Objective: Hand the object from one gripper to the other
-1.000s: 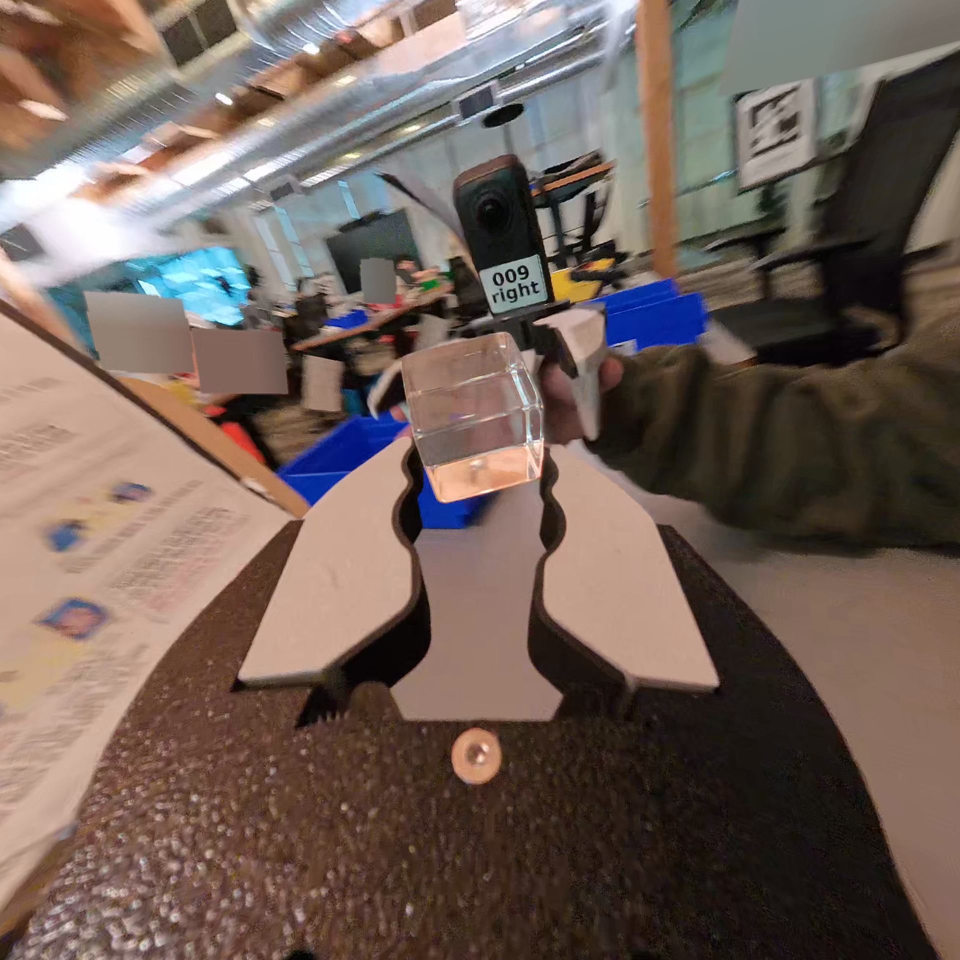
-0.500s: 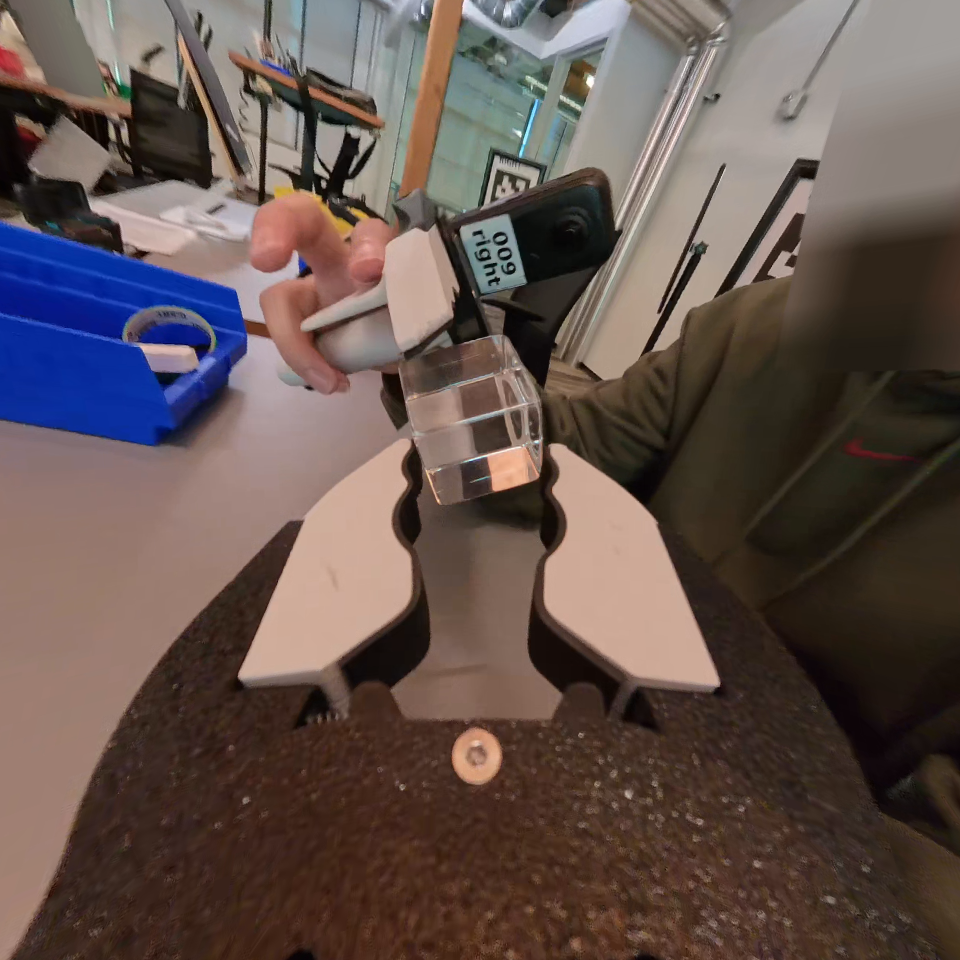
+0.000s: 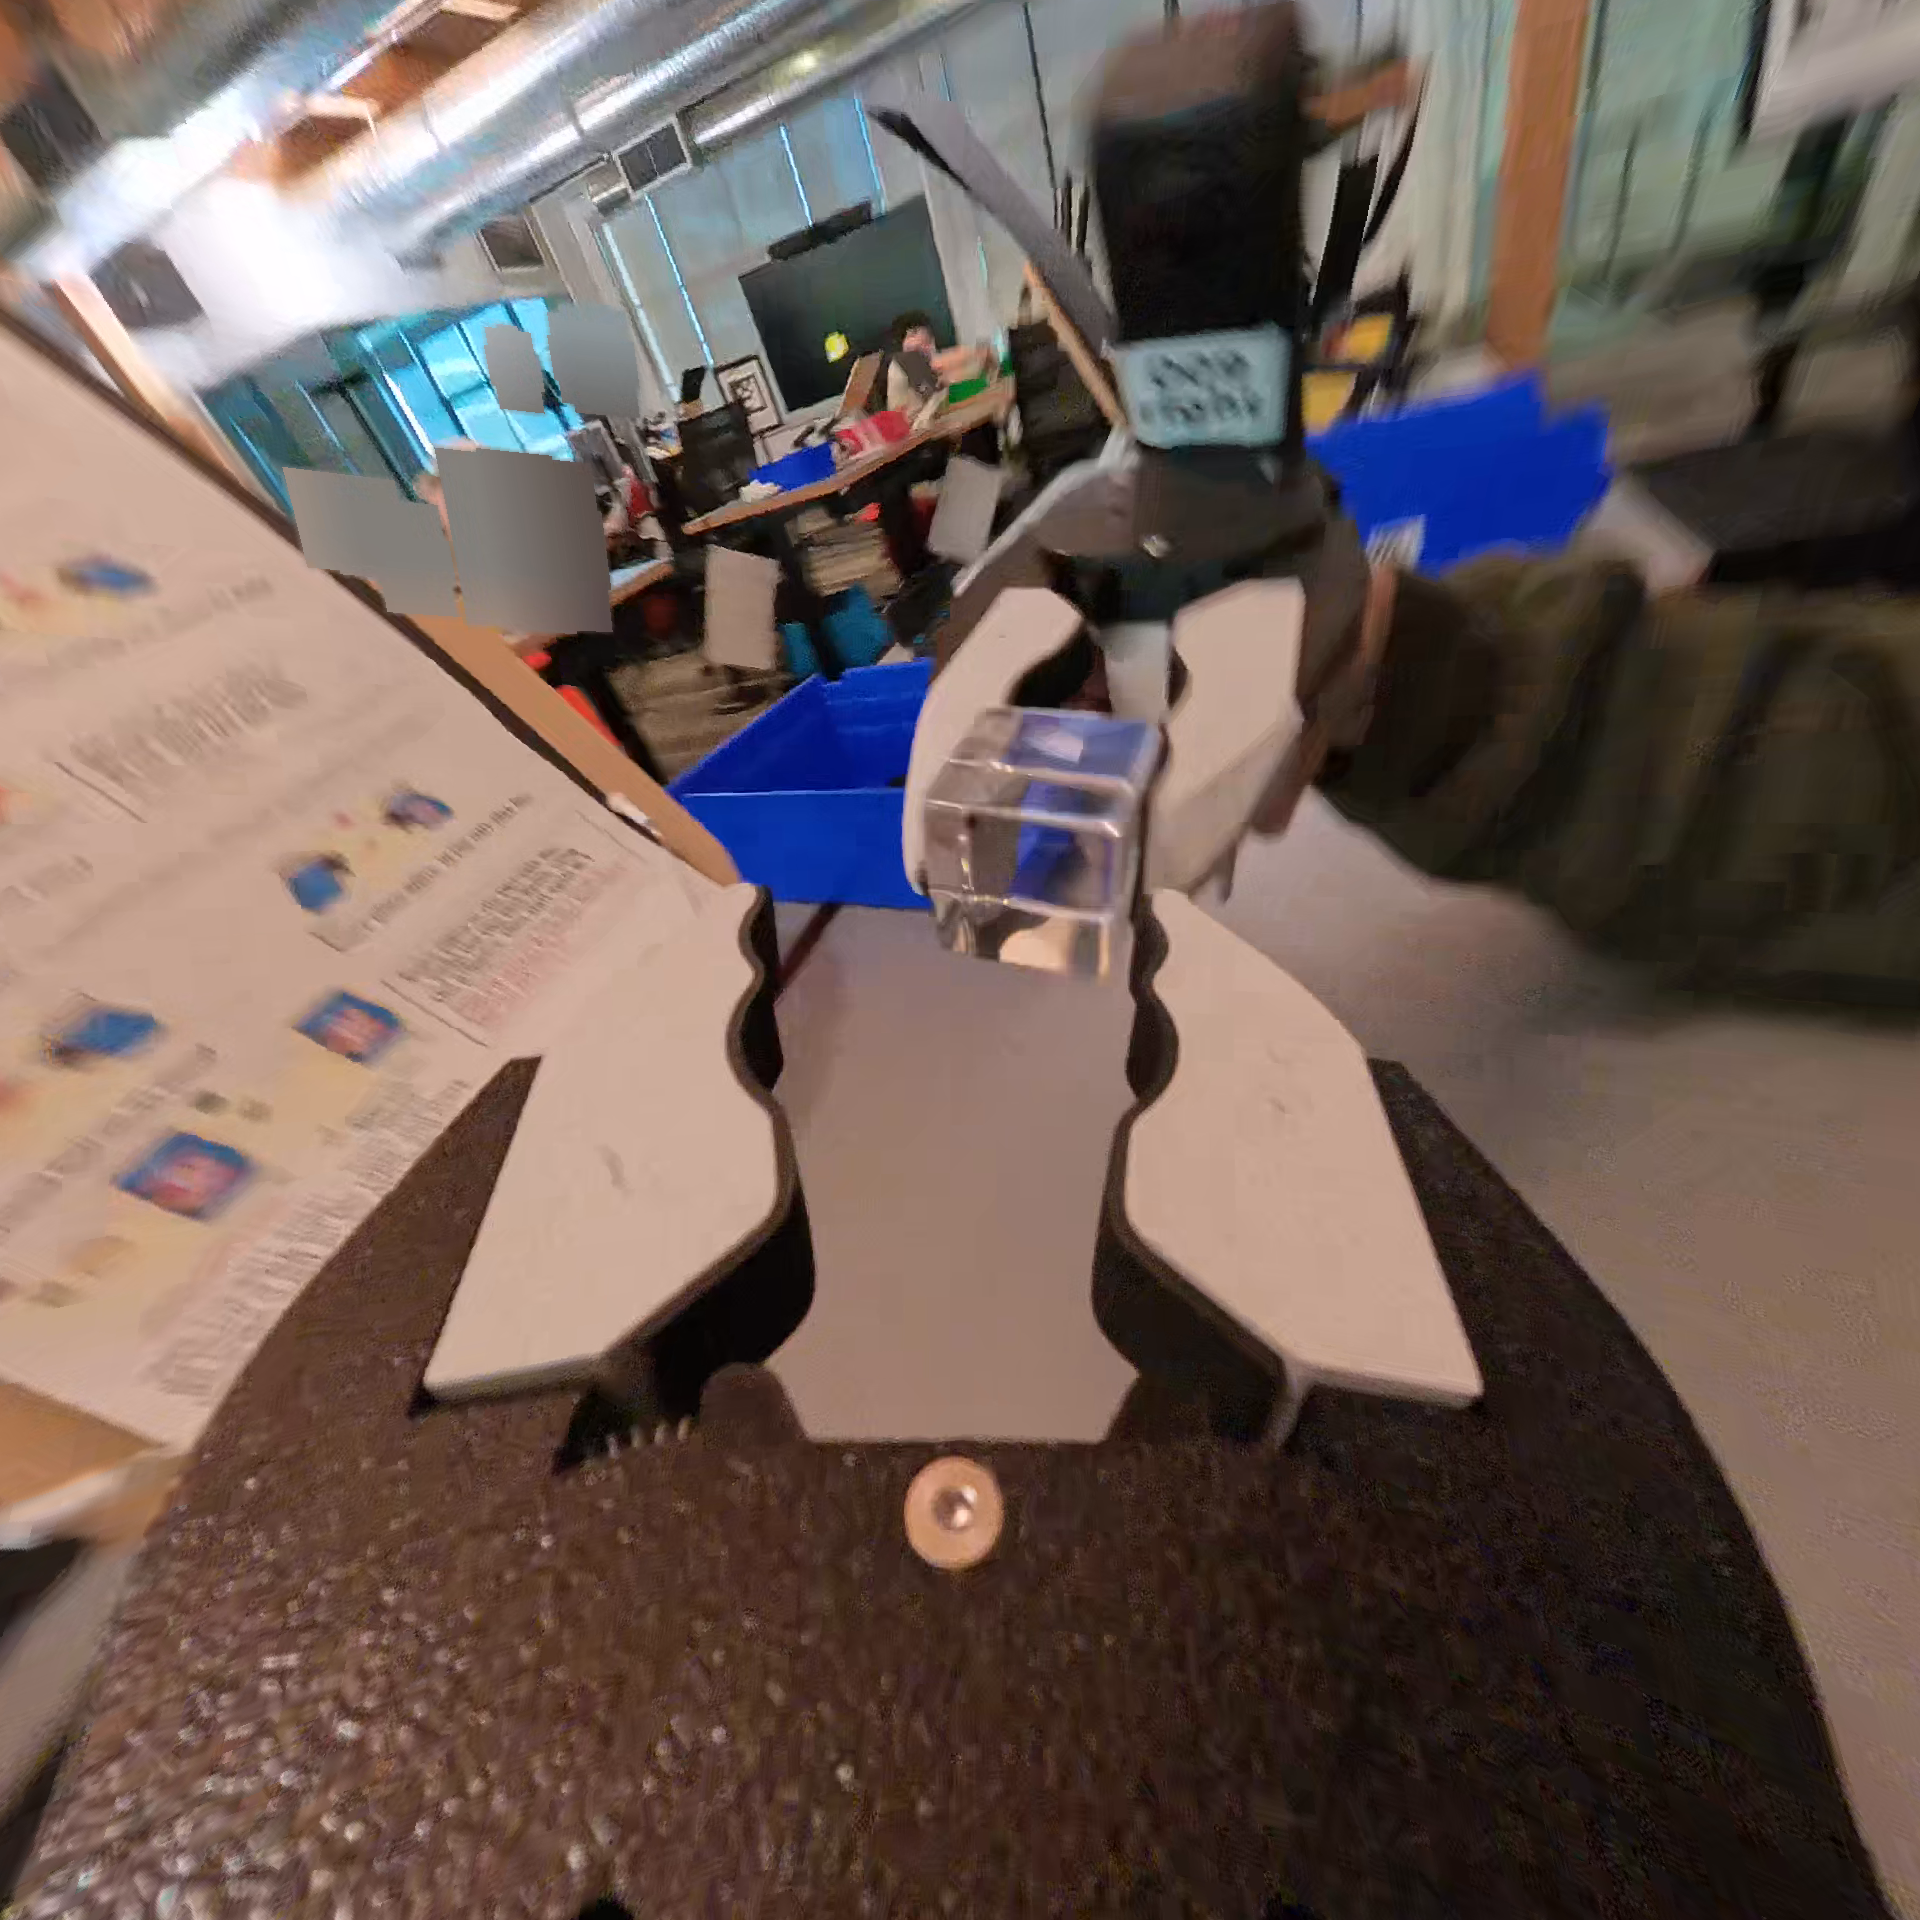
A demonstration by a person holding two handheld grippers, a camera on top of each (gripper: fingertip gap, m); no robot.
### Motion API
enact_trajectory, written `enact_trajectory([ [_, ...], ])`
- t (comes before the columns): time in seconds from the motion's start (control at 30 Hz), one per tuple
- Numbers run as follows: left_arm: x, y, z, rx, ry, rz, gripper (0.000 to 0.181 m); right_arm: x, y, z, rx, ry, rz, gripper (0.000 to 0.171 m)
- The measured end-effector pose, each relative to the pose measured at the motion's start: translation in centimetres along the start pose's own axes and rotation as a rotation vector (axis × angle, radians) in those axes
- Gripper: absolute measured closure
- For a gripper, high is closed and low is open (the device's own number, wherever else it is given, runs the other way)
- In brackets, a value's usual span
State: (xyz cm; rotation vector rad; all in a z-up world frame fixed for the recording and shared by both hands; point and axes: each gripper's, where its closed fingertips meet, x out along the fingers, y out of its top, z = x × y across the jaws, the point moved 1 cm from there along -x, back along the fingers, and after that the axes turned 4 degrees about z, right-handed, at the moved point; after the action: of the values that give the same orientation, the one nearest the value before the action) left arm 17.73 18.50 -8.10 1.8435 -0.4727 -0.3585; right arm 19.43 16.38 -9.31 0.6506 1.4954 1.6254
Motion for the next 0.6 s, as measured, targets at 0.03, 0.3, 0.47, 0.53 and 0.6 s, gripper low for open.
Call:
enact_trajectory([
  [0.03, 0.2, -0.3, 0.2, 0.112, 0.023, -0.038, 0.116, 0.0, 0.2, 0.2, 0.106, 0.013, 0.031, 0.126],
  [0.3, 2.8, -0.1, 0.9, 0.564, 0.159, -0.049, 0.120, -0.3, 0.5, -0.2, 0.582, 0.184, 0.125, 0.126],
  [0.47, 3.6, -1.6, 0.5, 0.651, 0.167, -0.137, 0.133, 0.2, -0.8, 0.2, 0.621, 0.155, 0.062, 0.126],
  [0.53, 3.5, -1.6, 0.0, 0.550, 0.186, -0.126, 0.133, 0.2, -0.6, 0.7, 0.597, 0.119, 0.088, 0.127],
  [0.6, 3.3, -1.2, 0.2, 0.368, 0.137, -0.068, 0.134, 0.1, 0.2, 0.8, 0.515, 0.099, 0.130, 0.120],
])
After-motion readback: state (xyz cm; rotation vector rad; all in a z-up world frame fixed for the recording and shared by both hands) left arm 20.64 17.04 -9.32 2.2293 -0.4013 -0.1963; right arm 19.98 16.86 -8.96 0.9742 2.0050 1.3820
